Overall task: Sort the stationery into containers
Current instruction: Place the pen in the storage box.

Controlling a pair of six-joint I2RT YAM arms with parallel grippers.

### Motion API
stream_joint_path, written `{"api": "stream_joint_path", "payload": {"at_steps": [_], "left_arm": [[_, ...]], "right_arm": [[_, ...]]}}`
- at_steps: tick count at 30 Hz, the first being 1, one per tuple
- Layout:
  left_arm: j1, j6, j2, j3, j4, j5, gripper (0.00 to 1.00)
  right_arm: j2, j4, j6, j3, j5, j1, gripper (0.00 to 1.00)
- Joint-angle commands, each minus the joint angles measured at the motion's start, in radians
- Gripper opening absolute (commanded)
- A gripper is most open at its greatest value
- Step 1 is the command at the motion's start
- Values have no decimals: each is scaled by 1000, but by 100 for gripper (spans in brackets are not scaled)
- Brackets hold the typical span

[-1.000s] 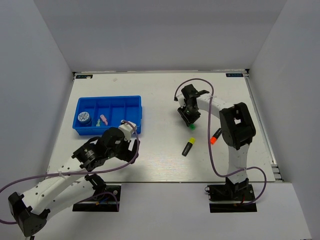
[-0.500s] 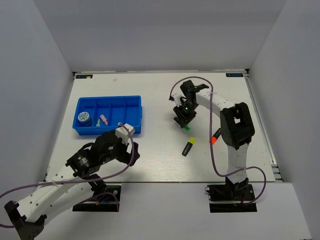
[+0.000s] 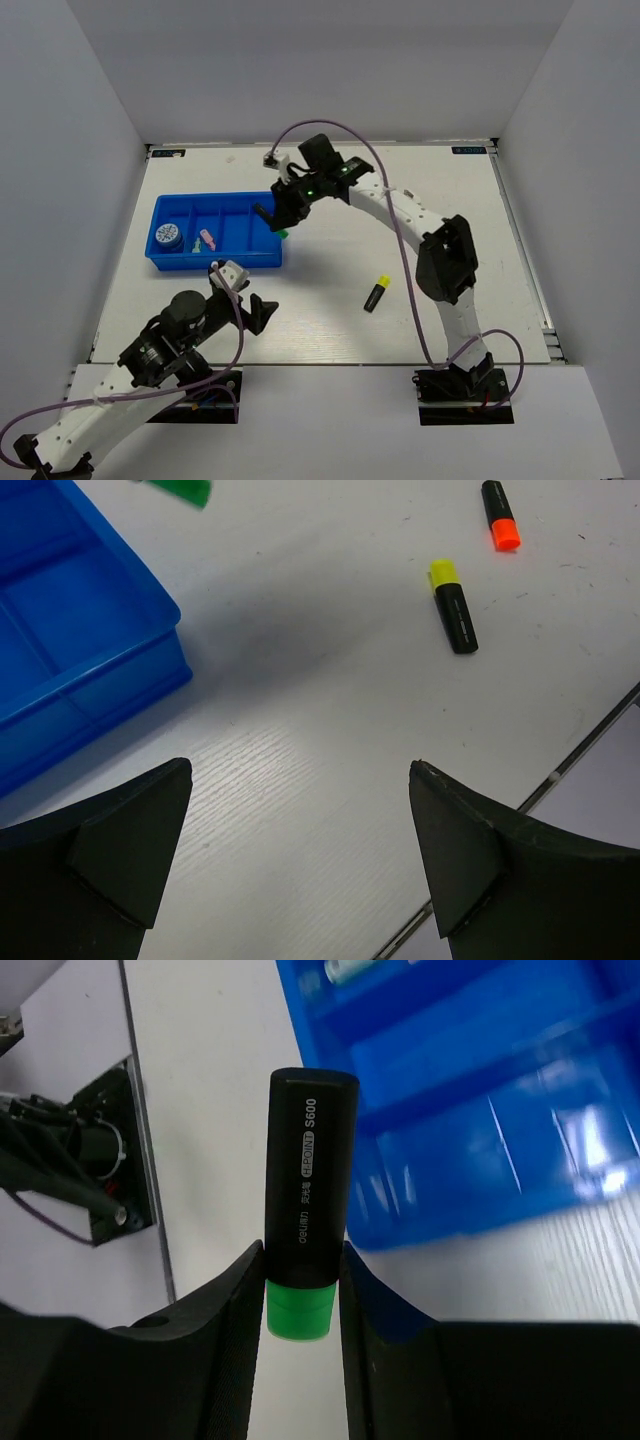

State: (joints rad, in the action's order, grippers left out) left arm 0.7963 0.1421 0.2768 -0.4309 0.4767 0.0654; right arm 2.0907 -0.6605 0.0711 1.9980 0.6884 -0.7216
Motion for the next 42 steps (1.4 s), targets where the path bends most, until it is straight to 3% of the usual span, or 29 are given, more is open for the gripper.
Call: {"api": "stream_joint_path", "payload": {"at_steps": [1, 3, 10, 14, 18, 27, 31, 33, 37, 39, 41, 42], "left_arm": [[6, -26, -33, 17, -53, 17, 100], [4, -27, -28, 9, -46, 22, 100], [4, -38, 21, -37, -61, 50, 100], [4, -39, 122, -112, -41, 128, 100], [6, -48, 226, -190, -3, 151, 100], [4, -76, 243, -206, -30, 102, 100], [3, -68, 226, -206, -13, 91, 100], [6, -56, 225, -216, -3, 93, 100], [4, -35, 223, -235, 23, 83, 100], [3, -26, 226, -255, 31, 68, 100], [4, -10, 234, -267, 40, 44, 91], [7, -6, 243, -284, 39, 25, 84]], "right_arm": [[58, 300, -59, 30, 76, -39, 0], [100, 314, -42, 145, 68, -64, 0], [333, 550, -143, 284, 100, -87, 0], [416, 720, -165, 258, 30, -102, 0], [482, 783, -149, 297, -82, -124, 0], [534, 835, -146, 312, -225, -148, 0], [509, 854, -146, 271, -234, -148, 53], [471, 875, -148, 245, -227, -144, 58], [393, 865, -159, 231, -225, -133, 58], [373, 851, -156, 223, -227, -124, 53], [312, 794, -137, 216, -230, -118, 34], [280, 768, -131, 225, -263, -111, 7]]}}
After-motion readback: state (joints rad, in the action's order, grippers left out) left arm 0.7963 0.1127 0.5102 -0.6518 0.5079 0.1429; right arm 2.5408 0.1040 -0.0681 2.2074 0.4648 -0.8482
